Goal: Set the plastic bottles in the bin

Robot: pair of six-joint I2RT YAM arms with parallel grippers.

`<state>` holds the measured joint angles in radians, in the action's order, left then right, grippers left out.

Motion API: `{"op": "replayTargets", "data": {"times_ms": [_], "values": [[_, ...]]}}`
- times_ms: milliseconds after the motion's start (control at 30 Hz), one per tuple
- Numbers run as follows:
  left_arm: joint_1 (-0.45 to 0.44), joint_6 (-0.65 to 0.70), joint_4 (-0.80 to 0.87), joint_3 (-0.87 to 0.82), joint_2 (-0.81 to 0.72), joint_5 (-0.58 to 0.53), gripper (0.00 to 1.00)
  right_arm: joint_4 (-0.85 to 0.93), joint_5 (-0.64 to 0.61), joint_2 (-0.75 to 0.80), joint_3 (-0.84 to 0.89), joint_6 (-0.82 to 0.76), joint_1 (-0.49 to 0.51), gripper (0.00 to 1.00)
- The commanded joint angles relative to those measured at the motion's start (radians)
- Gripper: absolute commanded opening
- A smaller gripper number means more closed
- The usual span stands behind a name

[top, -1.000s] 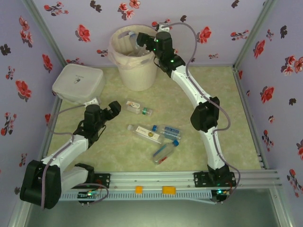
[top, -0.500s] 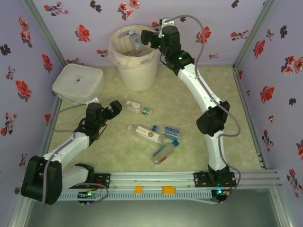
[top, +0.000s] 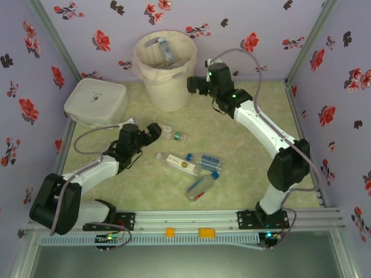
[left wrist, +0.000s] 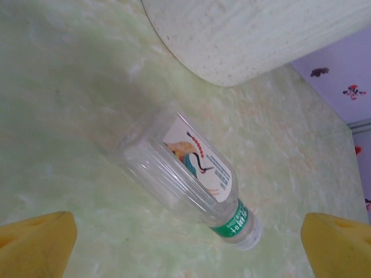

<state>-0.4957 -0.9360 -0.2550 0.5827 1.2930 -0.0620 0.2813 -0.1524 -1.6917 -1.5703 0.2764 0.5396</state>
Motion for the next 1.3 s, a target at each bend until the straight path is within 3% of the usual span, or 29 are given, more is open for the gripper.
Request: {"op": "replayTargets", "data": {"times_ms": [0, 167, 333, 600, 1033, 1133, 1267], "values": [[-0.043, -0.078, -0.029, 0.059, 0.053, -0.084, 1.0, -0.044, -0.002, 0.093, 0.128, -0.003, 0.002, 1.0], [-0.081, -0.204, 0.054, 0.148, 0.161, -0.161, 1.0, -0.092, -0.042, 0.182, 0.306, 0.01, 0.002, 1.0], [-0.114, -0.278, 0.267, 0.32, 0.286, -0.231, 1.0, -0.155, -0.13, 0.267, 0.5, 0.05, -0.003, 1.0], [-0.135, -0.428, 0.622, 0.584, 0.495, -0.289, 1.0, -0.218, -0.157, 0.336, 0.712, 0.122, -0.036, 1.0], [-0.125, -0.478, 0.675, 0.712, 0.645, -0.309, 0.98, -0.248, -0.163, 0.31, 0.758, 0.136, -0.079, 1.0], [-0.121, -0.48, 0.659, 0.706, 0.645, -0.323, 0.92, -0.24, -0.172, 0.298, 0.757, 0.153, -0.081, 1.0], [-0.113, -0.476, 0.629, 0.686, 0.629, -0.357, 0.76, -0.254, -0.156, 0.299, 0.757, 0.148, -0.081, 1.0]]}}
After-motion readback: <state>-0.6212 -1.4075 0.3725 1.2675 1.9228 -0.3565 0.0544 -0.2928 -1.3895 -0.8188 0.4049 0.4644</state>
